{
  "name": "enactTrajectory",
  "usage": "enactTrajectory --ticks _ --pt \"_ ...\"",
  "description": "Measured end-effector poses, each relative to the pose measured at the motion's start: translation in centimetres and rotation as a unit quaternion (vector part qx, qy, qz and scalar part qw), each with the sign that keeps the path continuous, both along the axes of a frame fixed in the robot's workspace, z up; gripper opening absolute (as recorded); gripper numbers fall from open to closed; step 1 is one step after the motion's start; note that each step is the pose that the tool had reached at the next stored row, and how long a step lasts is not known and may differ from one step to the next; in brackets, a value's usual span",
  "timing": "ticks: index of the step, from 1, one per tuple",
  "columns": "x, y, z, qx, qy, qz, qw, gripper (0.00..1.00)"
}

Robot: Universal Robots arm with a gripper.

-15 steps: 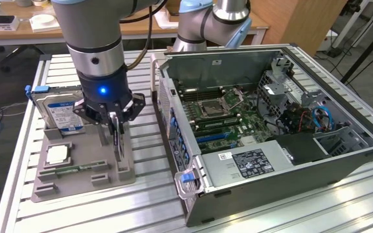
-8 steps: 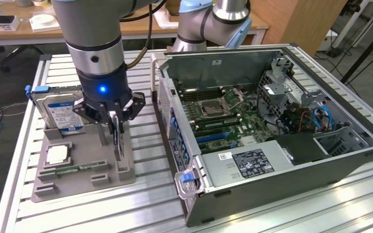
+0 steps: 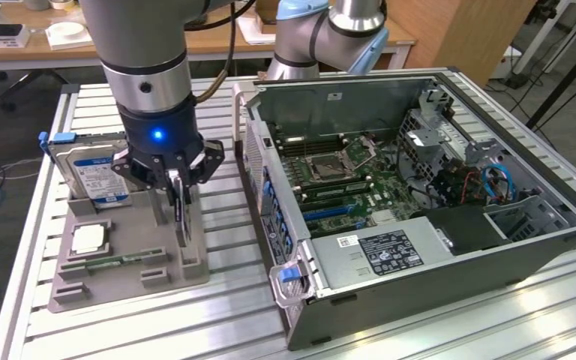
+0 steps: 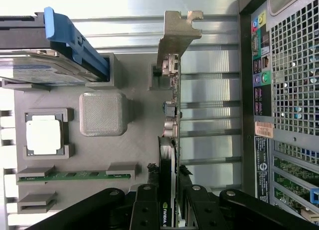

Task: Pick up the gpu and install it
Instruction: 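Pick up the gpu and move the gpu toward the slot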

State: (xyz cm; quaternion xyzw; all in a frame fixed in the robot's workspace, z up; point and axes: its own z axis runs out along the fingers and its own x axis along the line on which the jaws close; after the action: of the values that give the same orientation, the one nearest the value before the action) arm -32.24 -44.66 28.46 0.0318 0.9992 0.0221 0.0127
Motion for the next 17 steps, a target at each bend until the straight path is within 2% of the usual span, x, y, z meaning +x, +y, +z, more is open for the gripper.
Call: enactTrajectory --ticks 17 --pt "0.0 0.0 1.78 0.0001 0.0 0.0 1.0 0.26"
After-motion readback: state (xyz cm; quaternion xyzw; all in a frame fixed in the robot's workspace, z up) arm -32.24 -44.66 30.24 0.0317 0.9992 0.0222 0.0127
